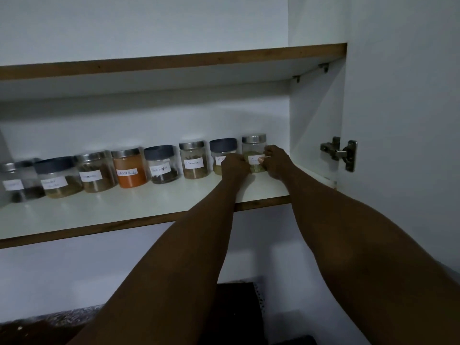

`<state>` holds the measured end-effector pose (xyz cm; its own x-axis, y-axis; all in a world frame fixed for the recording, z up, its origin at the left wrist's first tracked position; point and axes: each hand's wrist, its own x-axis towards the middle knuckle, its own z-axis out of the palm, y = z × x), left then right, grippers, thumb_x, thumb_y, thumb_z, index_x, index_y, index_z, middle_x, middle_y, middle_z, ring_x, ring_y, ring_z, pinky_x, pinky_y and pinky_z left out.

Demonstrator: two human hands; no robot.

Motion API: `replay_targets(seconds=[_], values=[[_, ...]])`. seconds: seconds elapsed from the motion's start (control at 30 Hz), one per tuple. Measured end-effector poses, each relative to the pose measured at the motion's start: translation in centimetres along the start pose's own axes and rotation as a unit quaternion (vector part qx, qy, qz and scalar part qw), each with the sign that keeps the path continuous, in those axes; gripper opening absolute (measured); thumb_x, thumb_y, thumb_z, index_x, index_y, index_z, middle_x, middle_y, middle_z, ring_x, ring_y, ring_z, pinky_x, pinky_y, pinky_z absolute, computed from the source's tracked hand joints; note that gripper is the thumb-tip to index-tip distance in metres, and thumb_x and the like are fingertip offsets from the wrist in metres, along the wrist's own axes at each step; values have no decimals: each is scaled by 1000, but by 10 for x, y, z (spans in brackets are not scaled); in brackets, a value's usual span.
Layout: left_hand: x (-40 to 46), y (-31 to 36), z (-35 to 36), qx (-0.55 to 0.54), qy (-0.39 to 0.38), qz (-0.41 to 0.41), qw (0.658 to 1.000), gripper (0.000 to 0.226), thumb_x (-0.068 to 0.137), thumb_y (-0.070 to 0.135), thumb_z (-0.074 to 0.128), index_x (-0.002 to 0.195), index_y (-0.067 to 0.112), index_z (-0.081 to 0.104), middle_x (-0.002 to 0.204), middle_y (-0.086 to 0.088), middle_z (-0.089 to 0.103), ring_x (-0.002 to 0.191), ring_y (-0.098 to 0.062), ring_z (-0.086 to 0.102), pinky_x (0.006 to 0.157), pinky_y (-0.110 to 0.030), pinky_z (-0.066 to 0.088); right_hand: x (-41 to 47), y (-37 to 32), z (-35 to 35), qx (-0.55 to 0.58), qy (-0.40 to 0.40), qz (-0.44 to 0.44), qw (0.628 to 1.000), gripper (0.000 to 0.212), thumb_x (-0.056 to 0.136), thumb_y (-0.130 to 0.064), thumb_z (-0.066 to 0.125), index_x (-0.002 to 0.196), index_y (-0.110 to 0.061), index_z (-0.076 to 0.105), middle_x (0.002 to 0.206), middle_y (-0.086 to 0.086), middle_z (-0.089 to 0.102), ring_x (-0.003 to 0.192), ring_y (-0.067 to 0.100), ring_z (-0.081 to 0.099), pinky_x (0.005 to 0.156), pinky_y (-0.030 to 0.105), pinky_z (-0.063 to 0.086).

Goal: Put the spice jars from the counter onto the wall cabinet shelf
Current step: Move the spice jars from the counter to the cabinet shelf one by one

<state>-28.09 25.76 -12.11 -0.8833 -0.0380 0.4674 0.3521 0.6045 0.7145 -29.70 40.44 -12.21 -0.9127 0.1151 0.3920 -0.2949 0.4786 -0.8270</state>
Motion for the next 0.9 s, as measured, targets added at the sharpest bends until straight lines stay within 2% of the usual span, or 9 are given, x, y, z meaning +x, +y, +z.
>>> replay_targets(seconds=[0.1,0.17,0.37,0.47,0.53,0.6,0.67,0.8,0.9], values=[[7,-5,4,6,-15,-1,1000,31,98,4,56,120,-8,72,121,-25,73,116,-36,70,102,-45,56,7,3,3,-4,-5,7,1000,57,95,-10,67,148,0,46,146,22,54,134,36,54,114,48,45],[10,-5,6,16,-24,-6,1000,32,98,5,55,123,-7,71,123,-25,72,117,-36,69,103,-44,56,9,3,3,-28,-7,2,1000,57,96,-13,67,148,-1,46,147,20,54,134,34,54,114,42,45],[11,-6,9,27,-60,-18,998,35,95,7,65,128,-3,66,128,-20,69,119,-33,67,105,-43,56,14,4,6,-56,-16,-4,998,56,99,-16,63,150,-3,45,149,18,53,135,32,54,103,30,43],[10,-6,9,32,-83,-18,996,37,94,6,63,130,-4,63,128,-21,68,119,-33,66,104,-40,56,15,2,7,-79,-21,-13,997,56,100,-18,62,150,-1,43,151,19,51,137,34,52,109,35,42],[9,-6,9,29,-85,-20,996,34,96,5,57,128,-4,64,125,-22,69,116,-34,67,93,-31,55,15,3,6,-92,-22,-16,995,56,101,-18,61,150,0,42,151,21,50,137,35,51,113,39,41],[8,-6,9,25,-81,-19,996,33,96,3,55,126,-5,65,123,-23,70,114,-35,67,87,-32,52,15,5,7,-95,-23,-20,995,57,101,-18,61,151,0,41,150,21,50,137,35,51,115,41,42],[7,-4,8,18,-79,-18,997,32,96,4,53,125,-5,65,122,-23,70,114,-35,67,94,-37,55,16,6,7,-99,-20,-28,995,56,102,-19,60,152,0,41,150,21,50,137,35,51,114,40,41],[6,-3,6,18,-84,-16,996,33,101,9,53,128,-5,65,127,-22,69,119,-35,66,106,-46,54,20,8,8,-145,-16,-29,989,54,103,-25,58,148,1,45,148,22,52,135,35,52,104,35,41],[7,-1,7,21,-77,-12,997,33,101,11,52,127,-7,64,128,-24,68,119,-36,66,106,-47,53,24,10,10,-151,-10,-25,988,46,102,-26,59,138,3,53,139,22,58,126,35,57,86,26,37]])
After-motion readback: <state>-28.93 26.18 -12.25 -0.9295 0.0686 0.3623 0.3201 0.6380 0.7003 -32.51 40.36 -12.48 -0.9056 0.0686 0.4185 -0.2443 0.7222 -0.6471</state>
